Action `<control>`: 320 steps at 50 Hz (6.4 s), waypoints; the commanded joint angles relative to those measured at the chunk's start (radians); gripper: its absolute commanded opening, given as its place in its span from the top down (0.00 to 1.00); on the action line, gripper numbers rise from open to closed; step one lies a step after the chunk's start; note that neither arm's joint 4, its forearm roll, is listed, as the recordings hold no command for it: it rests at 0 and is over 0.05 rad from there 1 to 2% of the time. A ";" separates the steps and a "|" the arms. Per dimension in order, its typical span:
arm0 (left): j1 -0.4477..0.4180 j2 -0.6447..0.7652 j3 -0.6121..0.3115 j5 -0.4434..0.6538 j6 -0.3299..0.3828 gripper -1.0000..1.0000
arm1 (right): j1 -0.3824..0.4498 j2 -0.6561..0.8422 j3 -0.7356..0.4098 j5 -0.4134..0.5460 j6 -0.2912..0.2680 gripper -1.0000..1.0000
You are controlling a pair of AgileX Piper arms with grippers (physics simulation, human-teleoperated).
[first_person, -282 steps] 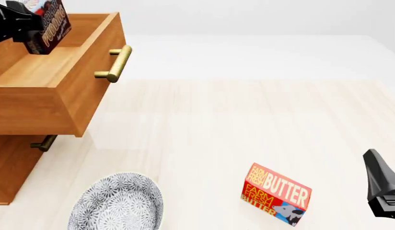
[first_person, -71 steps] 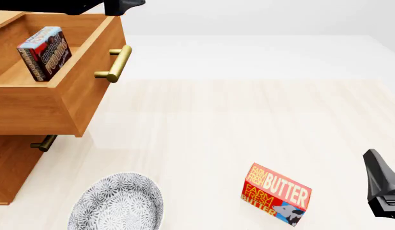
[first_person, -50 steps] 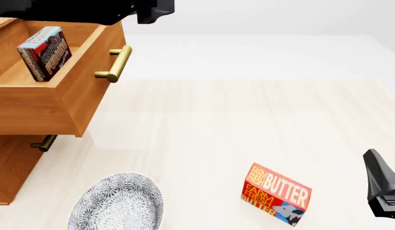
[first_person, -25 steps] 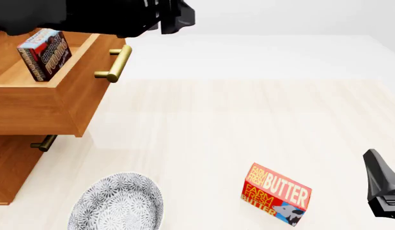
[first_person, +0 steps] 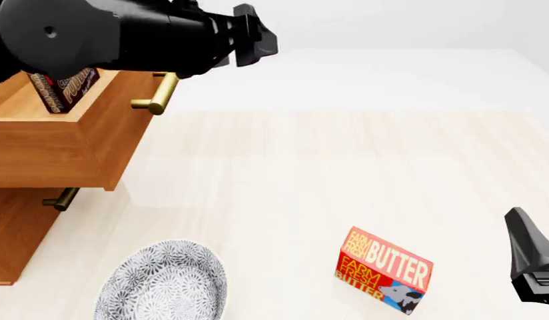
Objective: Put the chocolate pudding in the top drawer of the cabinet and close it.
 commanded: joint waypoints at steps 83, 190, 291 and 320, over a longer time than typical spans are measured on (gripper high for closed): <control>0.220 0.027 0.151 -0.101 -0.044 0.00 | 0.000 0.000 0.000 0.000 0.000 0.00; 0.385 0.044 0.195 -0.102 0.034 0.00 | 0.000 0.000 0.000 0.000 0.000 0.00; 0.547 0.074 0.268 -0.161 0.080 0.00 | 0.000 0.000 0.000 0.000 0.000 0.00; 0.614 0.078 0.290 -0.162 0.131 0.00 | 0.000 0.000 0.000 0.000 0.000 0.00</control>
